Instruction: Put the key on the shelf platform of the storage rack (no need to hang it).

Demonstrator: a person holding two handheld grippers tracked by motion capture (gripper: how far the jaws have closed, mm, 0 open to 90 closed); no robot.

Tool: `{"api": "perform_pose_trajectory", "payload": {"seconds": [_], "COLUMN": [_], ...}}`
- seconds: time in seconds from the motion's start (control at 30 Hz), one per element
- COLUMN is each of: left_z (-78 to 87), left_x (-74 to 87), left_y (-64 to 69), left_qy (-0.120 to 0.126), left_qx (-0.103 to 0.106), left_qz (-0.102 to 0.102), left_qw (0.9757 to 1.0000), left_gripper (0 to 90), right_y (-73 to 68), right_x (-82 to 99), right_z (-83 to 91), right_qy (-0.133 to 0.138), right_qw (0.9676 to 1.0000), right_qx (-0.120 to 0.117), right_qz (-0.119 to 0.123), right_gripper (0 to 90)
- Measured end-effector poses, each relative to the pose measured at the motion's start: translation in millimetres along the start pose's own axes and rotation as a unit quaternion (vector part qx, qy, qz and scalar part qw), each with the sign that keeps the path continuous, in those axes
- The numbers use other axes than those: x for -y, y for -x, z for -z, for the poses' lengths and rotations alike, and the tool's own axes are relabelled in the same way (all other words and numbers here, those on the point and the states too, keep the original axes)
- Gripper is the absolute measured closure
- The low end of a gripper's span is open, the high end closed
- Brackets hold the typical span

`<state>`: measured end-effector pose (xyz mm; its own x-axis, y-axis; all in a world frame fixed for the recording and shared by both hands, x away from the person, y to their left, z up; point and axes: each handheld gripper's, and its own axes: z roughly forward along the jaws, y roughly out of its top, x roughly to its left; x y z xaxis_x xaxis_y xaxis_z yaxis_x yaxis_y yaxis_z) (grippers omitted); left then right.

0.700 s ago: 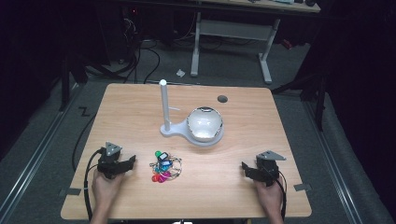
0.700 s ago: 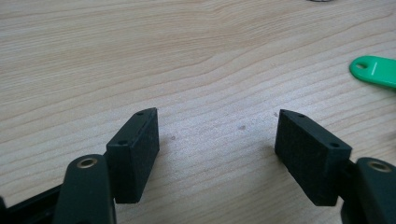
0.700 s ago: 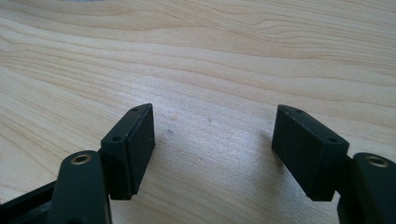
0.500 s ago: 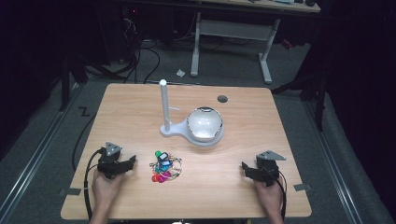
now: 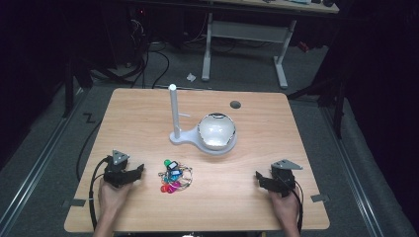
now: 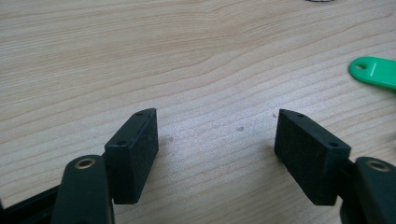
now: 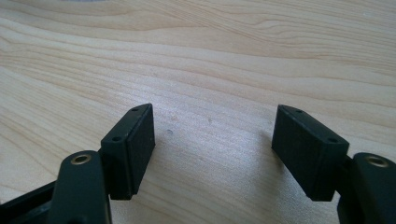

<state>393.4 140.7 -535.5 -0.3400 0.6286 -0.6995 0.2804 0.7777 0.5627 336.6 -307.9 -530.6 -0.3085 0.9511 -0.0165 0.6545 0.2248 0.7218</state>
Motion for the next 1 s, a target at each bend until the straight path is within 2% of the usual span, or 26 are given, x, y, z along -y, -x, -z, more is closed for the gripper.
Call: {"api": "perform_pose_trajectory", "payload": {"seconds": [0.13,0.3,0.37,0.53,0.63,0.83,0.9,0.93,0.97,1.0], "left_z": [0.3,1.6,2.9,7.4,9.3,20.5,23.7,25.4,27.5,29.5], "left_x": [0.0,0.1,-0.8,-1.6,-1.5,-0.5,0.3,0.1,0.7,1.3], "left_y": [0.6,0.4,-0.3,2.6,3.3,8.3,11.3,11.2,13.3,14.2], "left_qy": [-0.001,-0.005,-0.006,-0.011,-0.012,-0.037,-0.039,-0.042,-0.044,-0.048], "left_qx": [-0.001,0.004,0.012,0.013,0.016,0.034,0.035,0.043,0.042,0.049], "left_qz": [0.005,0.002,-0.006,0.009,0.008,0.01,0.02,0.01,0.016,0.012], "left_qw": [1.0,1.0,0.9999,0.9998,0.9998,0.9987,0.9984,0.9982,0.998,0.9976], "left_gripper": [32.2,32.8,32.8,32.5,32.4,32.6,32.7,32.8,32.9,32.9], "right_y": [0.0,0.0,0.0,0.0,0.0,0.0,0.0,0.0,0.0,0.0], "right_x": [0.0,0.0,0.0,0.0,0.0,0.0,0.0,0.0,0.0,0.0], "right_z": [0.0,0.0,0.0,0.0,0.0,0.0,0.0,0.0,0.0,0.0], "right_qy": [0.0,0.0,0.0,0.0,0.0,0.0,0.0,0.0,0.0,0.0], "right_qw": [1.0,1.0,1.0,1.0,1.0,1.0,1.0,1.0,1.0,1.0], "right_qx": [0.0,0.0,0.0,0.0,0.0,0.0,0.0,0.0,0.0,0.0], "right_qz": [0.0,0.0,0.0,0.0,0.0,0.0,0.0,0.0,0.0,0.0], "right_gripper": [30.2,30.2,30.2,30.2,30.2,30.2,30.2,30.2,30.2,30.2]}}
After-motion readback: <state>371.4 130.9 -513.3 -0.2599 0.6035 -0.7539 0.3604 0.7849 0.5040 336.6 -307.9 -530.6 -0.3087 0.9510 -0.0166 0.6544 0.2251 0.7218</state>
